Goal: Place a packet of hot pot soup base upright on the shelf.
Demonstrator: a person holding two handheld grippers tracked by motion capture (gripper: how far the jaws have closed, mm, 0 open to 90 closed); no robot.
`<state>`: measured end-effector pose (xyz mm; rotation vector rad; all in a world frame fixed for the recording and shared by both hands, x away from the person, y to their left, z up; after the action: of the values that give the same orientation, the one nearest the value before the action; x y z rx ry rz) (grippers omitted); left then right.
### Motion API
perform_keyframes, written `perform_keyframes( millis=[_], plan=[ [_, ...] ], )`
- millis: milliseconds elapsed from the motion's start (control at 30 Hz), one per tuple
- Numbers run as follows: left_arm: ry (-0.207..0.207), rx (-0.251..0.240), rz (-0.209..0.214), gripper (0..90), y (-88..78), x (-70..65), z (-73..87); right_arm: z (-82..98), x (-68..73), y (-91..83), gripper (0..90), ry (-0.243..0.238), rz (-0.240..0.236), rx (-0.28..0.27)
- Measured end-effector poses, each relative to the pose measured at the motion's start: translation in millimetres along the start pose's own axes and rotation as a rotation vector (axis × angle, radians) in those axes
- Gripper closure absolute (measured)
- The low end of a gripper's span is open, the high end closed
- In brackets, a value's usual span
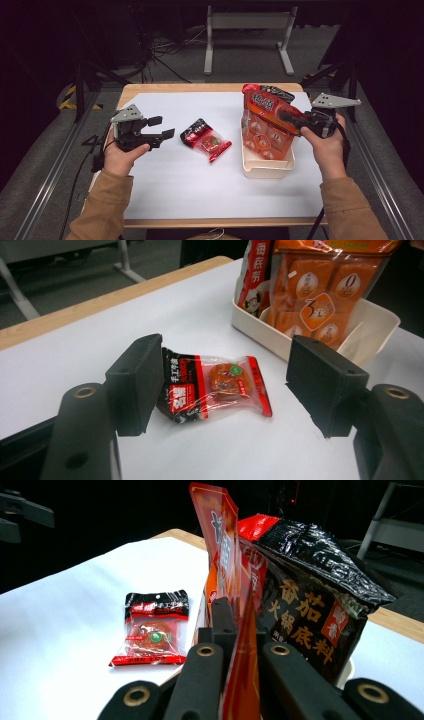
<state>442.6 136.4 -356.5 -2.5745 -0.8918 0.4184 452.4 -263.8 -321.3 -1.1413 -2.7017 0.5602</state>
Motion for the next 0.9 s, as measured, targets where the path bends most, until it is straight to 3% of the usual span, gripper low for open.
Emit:
perform_keyframes(
  millis=[167, 367, 567, 633, 900],
  plan=[
    [0.040, 0.007, -0.031, 36.7, 7.3, 3.2, 0.9, 3.2, -2.2, -3.2, 88.1, 0.017, 0.013, 0.010],
    [0.031, 0.004, -0.041, 38.6, 14.7, 8.9, 4.0, 2.8, -2.4, -4.5, 82.9, 0.011, 0.031, 0.009],
    [-0.010, 0.006, -0.035, 39.3, 22.3, 17.4, 8.0, 0.7, -1.0, -12.4, 63.9, 0.035, 0.026, -0.017],
    [0.015, 0.013, -0.057, 39.1, 24.7, 21.9, 9.8, 1.2, 0.2, -16.7, 56.9, 0.036, 0.023, -0.017],
    [0.013, 0.043, -0.075, 35.7, 34.4, 27.2, 15.6, 3.7, 1.3, -38.6, 41.9, 0.016, 0.066, -0.043]
  ],
)
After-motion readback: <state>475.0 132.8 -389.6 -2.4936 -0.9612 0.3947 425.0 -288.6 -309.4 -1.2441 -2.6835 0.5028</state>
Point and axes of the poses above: each handheld gripper's, and its own axes: y roughly forward along the jaws, z roughly out of its underside, x roughly to its left, the point moved 7 cm from there along y, roughly forward along the jaws, and after that the axes turned 2 degrees about -y, right-handed, at the moved point
